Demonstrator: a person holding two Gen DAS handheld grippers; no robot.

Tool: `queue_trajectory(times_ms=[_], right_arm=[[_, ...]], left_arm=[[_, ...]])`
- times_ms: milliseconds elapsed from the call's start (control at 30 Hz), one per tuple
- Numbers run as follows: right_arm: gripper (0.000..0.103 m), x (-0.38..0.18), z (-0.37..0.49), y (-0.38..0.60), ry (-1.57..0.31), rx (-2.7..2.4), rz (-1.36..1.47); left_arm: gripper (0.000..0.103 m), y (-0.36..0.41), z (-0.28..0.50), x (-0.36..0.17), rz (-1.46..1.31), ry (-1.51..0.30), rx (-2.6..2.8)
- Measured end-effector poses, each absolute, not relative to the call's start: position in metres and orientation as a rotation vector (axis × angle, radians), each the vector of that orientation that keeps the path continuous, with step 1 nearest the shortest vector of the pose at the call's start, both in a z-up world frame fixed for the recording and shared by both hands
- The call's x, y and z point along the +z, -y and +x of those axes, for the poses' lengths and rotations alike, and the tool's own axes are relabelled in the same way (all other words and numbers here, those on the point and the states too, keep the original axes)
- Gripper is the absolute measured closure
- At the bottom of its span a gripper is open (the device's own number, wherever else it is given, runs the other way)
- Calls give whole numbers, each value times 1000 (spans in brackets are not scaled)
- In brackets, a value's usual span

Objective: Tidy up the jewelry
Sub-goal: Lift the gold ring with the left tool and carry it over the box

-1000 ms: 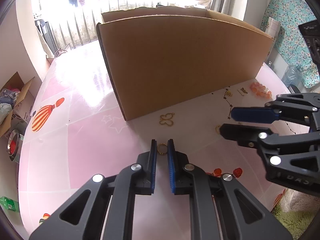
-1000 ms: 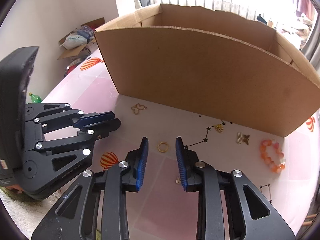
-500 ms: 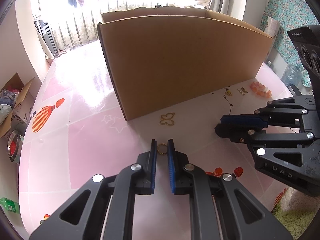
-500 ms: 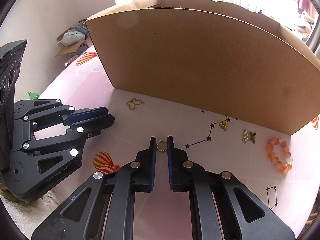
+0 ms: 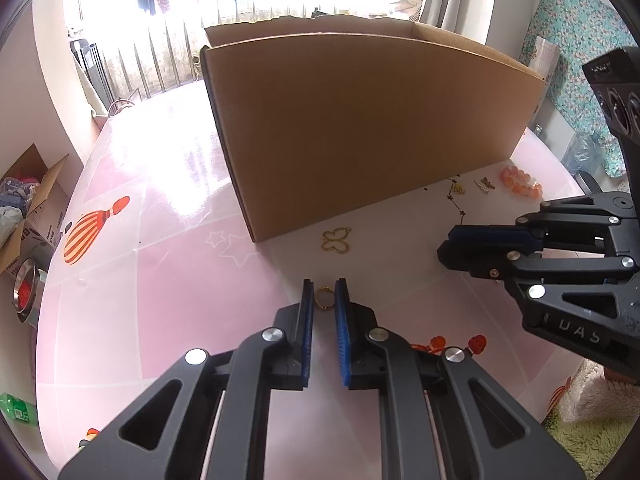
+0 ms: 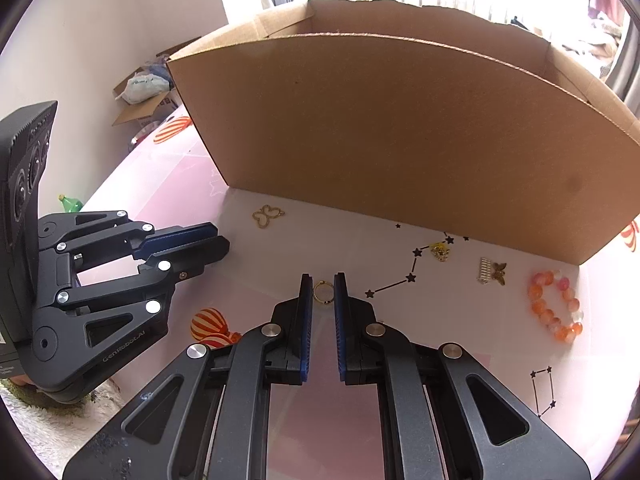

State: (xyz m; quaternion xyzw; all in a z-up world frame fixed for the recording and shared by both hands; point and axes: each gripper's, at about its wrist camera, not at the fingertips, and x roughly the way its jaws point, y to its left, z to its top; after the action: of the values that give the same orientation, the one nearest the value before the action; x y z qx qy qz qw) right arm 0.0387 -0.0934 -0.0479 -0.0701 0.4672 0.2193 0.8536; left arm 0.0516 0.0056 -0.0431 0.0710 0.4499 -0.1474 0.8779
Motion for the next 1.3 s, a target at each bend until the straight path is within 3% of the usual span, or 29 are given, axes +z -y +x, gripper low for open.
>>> queue_trajectory(times_ms=[467, 633, 800, 933, 1000, 1300], right_arm=[[94, -37, 13, 122, -934, 474, -120], [94, -35, 4, 130, -932, 477, -115], [94, -31, -1, 140, -922, 465, -102], [94, -33, -1, 138, -923, 459, -90], [94, -33, 0, 137, -922, 459, -88], [94, -31, -2, 141, -911, 461, -76]], left_arm=[[94, -8, 50, -37, 145, -942, -294], [85, -5, 56, -41, 147, -964, -285], [84, -3, 59, -44, 142, -964, -296], [84, 2, 61, -46, 168, -953, -288], [93, 5, 60, -46, 189, -945, -288], [93, 10, 58, -43, 216, -927, -289]])
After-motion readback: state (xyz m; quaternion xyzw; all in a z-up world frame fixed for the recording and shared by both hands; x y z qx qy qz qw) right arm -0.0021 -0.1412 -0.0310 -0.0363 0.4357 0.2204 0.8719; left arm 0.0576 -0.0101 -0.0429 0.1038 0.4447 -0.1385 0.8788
